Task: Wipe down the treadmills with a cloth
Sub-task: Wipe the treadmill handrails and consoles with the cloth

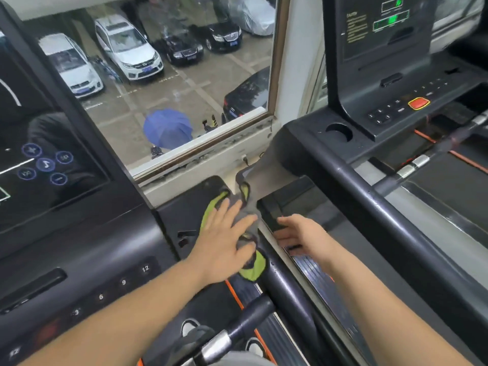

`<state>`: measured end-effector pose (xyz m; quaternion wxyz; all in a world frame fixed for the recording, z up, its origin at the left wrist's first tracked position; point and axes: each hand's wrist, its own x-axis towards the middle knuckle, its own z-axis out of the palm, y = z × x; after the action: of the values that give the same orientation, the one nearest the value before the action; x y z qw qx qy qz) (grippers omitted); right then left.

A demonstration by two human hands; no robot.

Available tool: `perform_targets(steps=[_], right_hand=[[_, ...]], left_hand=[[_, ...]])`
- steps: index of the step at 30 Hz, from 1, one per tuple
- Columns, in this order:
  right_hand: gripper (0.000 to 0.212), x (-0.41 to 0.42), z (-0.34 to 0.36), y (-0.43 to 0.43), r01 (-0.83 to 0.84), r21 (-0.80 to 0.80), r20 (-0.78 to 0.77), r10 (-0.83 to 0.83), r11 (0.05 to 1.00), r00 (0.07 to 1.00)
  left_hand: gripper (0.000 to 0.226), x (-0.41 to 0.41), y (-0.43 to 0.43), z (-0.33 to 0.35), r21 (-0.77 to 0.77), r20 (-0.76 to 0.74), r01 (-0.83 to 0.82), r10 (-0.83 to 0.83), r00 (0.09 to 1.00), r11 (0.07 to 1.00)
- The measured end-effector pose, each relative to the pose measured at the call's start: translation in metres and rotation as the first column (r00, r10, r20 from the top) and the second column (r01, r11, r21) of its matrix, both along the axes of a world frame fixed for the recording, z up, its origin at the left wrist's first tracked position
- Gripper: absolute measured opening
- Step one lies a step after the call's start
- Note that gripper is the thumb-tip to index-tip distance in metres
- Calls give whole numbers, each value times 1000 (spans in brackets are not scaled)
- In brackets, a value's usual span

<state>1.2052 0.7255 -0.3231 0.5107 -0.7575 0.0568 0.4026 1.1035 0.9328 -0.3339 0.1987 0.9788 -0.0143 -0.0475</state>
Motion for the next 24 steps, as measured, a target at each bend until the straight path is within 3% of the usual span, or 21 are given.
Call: perform_targets(steps=[2,4,8,10,14,17,20,22,24], right_hand=[[32,-11,-1,-13,50,30,-30,-50,998,998],[31,-24,-4,-23,99,37,-51,-98,994,994],[32,-45,-13,-40,210,1,-4,-210,978,978],[29,-52,-11,-48,195,-11,107,-193,981,975],[42,-71,11,-59,61,-56,412,-33,997,911],[40,-99,23,-58,-72,-37,402,81,997,912],[29,-116,29,-51,-108,-2,501,95,994,860],[30,-120,23,-43,-177,-54,560,177,983,810],[54,-123,7,-32,-251,-379,599,443,891,667]], left_hand=[[62,-16,0,-1,-26,26,267,-267,963,963],[57,8,10,3,23,2,353,-353,936,935],[52,64,-10,9,148,-11,-15,17,1000,989],[41,50,-48,3,190,56,-95,86,995,977],[29,-22,-116,3,-7,192,230,-225,955,973],[36,-37,-113,5,-64,132,348,-337,932,935],[27,-35,-90,16,-345,127,404,-384,915,847],[32,-43,-68,23,-521,158,262,-209,965,813],[39,-47,-36,29,-390,165,35,33,986,920]])
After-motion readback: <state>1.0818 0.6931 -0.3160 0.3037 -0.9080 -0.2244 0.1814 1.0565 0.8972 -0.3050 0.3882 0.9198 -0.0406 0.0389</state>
